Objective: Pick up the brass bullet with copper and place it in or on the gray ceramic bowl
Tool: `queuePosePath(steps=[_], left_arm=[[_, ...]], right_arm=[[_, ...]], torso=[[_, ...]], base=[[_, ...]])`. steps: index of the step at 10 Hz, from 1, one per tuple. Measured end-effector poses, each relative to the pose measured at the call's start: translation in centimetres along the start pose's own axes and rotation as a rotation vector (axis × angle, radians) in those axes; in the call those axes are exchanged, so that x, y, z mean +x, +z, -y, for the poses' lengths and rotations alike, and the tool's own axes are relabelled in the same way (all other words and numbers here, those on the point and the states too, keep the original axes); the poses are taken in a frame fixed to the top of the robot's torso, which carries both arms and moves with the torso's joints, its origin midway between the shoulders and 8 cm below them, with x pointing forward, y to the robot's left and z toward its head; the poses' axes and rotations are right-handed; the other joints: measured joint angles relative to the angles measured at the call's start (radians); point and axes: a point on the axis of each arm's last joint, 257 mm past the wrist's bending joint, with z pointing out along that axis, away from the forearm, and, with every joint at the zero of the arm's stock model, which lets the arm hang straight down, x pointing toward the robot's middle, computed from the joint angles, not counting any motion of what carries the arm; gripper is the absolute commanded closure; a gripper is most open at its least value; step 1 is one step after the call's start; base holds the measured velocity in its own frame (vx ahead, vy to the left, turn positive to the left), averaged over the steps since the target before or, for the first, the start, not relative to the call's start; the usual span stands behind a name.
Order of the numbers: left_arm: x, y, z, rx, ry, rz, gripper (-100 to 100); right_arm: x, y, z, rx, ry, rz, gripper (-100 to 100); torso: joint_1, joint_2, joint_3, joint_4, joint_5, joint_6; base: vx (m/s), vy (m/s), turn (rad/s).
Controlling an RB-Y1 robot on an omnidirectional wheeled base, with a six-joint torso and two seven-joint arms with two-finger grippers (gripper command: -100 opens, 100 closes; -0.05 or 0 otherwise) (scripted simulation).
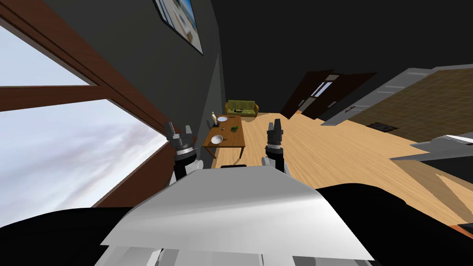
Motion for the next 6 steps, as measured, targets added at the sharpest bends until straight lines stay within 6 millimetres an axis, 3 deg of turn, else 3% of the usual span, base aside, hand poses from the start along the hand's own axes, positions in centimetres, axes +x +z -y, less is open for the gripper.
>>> queuePosePath(steps=[3,6], left_arm=[[0.4,0.5,-2.6,-0.058,-0.011,-0.042,-100],[0.9,0.8,-6.5,-0.147,-0.028,-0.070,-100]], right_arm=[[0.0,0.0,0.0,0.000,0.000,0.000,0],[0.0,0.0,0.0,0.000,0.000,0.000,0]], torso=[[-0.001,0.002,0.001,0.000,0.000,0.000],[-0.001,0.002,0.001,0.001,0.000,0.000]], base=[[-0.039,-0.013,-0.053],[-0.037,-0.014,-0.058]])
